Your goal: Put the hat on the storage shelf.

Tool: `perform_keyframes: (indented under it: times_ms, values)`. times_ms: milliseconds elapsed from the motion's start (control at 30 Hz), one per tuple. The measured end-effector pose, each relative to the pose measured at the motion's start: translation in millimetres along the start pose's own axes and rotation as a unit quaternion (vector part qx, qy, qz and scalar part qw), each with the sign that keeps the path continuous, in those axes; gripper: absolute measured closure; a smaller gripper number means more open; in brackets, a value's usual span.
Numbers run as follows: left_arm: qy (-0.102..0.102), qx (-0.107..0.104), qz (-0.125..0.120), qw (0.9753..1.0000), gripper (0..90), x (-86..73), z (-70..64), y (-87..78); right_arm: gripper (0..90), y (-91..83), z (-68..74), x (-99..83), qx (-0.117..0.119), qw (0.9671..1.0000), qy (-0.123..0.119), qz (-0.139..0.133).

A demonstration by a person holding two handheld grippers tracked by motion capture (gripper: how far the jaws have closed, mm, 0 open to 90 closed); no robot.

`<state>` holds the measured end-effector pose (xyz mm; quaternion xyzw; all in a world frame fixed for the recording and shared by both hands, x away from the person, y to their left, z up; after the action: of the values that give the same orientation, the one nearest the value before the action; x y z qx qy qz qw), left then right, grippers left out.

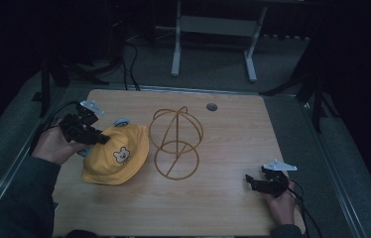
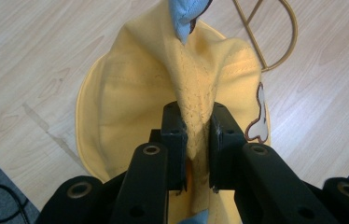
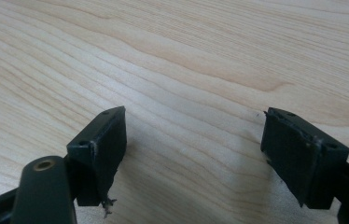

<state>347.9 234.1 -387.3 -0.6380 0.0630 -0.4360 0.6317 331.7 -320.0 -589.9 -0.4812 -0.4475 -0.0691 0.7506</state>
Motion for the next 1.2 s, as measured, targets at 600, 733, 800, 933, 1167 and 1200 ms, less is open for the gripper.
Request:
perform_keyframes:
  times_ms: [600,733,800,933,1167,1200]
  values:
    - [0.0,0.002,-0.015,0.9999,78.7,8.1,9.5,-15.8,22.3,0.0,0.1,0.0,0.0,1.0,0.001,0.0]
    - [-0.002,0.006,-0.017,0.9998,78.7,10.6,12.8,-20.0,22.3,0.0,0.1,0.0,0.0,1.0,0.001,0.0]
    - [-0.002,0.008,-0.019,0.9998,78.7,12.0,14.4,-22.4,22.3,0.0,0.1,0.0,0.0,1.0,0.001,0.0]
    - [-0.004,0.009,-0.024,0.9997,78.7,15.2,16.8,-27.5,22.3,-0.1,0.1,0.0,0.0,1.0,0.001,0.001]
    - [-0.002,0.009,-0.034,0.9994,78.7,21.6,19.7,-36.9,22.3,-0.1,0.1,0.0,0.0,1.0,0.001,0.001]
    - [-0.001,0.009,-0.037,0.9993,78.7,22.6,20.1,-37.9,22.3,-0.1,0.1,0.0,0.0,1.0,0.001,0.001]
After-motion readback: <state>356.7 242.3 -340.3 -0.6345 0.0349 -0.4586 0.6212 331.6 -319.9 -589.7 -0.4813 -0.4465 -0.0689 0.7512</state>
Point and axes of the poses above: each handheld gripper's, and its own axes: y roughly forward along the jaws, x roughly out of its top, z roughly to its left, the point moved 3 cm from there along y, roughly forward along the jaws, and after that the axes turned 12 degrees about x, right-handed, at the moved point
